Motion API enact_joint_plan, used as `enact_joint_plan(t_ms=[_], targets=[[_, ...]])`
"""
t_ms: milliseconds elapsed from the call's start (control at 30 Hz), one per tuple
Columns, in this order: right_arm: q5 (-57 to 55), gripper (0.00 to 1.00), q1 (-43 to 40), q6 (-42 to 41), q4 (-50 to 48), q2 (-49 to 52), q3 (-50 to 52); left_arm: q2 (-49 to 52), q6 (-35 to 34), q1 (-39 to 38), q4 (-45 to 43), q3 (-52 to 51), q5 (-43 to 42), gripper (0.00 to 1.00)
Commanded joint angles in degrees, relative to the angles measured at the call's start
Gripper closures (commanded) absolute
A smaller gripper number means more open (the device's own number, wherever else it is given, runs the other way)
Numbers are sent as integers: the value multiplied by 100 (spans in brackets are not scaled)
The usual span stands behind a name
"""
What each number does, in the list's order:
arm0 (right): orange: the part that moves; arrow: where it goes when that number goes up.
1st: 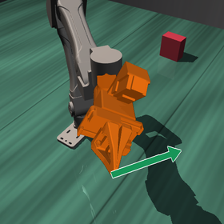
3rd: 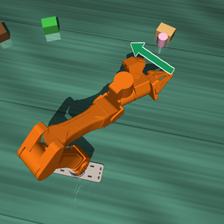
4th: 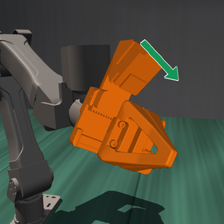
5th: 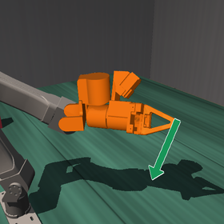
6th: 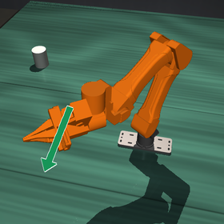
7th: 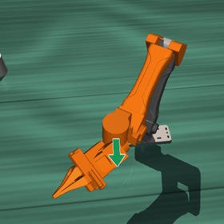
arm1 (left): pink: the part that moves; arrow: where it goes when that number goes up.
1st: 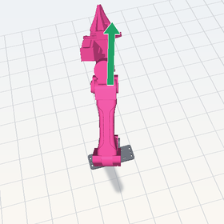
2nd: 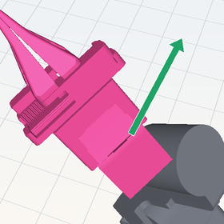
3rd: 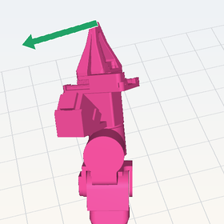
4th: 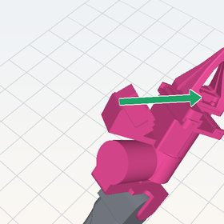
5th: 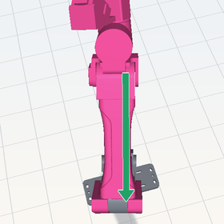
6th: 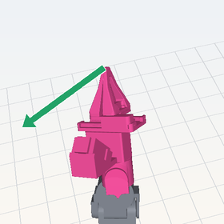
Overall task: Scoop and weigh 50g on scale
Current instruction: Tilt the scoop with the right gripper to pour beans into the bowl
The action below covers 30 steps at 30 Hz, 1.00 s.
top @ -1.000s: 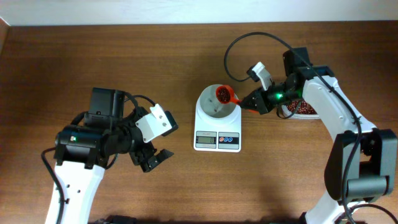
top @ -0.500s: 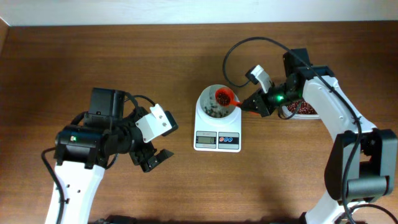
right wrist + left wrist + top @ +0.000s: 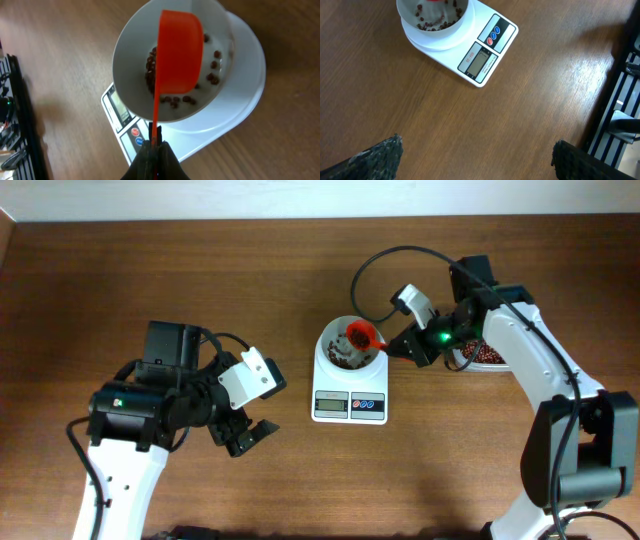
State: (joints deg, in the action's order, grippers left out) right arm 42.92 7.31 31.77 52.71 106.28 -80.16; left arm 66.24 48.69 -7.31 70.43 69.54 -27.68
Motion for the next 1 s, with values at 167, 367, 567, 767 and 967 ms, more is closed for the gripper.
enact_joint_plan(t_ms=[167, 367, 567, 767, 967], targets=[[-905, 96, 413, -144, 44, -245, -345, 31, 109, 35, -11, -22, -101, 1], [-1683, 96, 581, -686, 17, -306, -350, 31, 109, 35, -11, -22, -101, 1], [-1421, 96, 586, -710, 116, -374, -446, 31, 109, 35, -11, -22, -101, 1], [-1921, 96, 772, -769, 208, -437, -575, 31, 109, 35, -11, -22, -101, 1], [-2197, 96, 1038, -643, 385, -452, -656, 31, 109, 35, -11, -22, -101, 1]])
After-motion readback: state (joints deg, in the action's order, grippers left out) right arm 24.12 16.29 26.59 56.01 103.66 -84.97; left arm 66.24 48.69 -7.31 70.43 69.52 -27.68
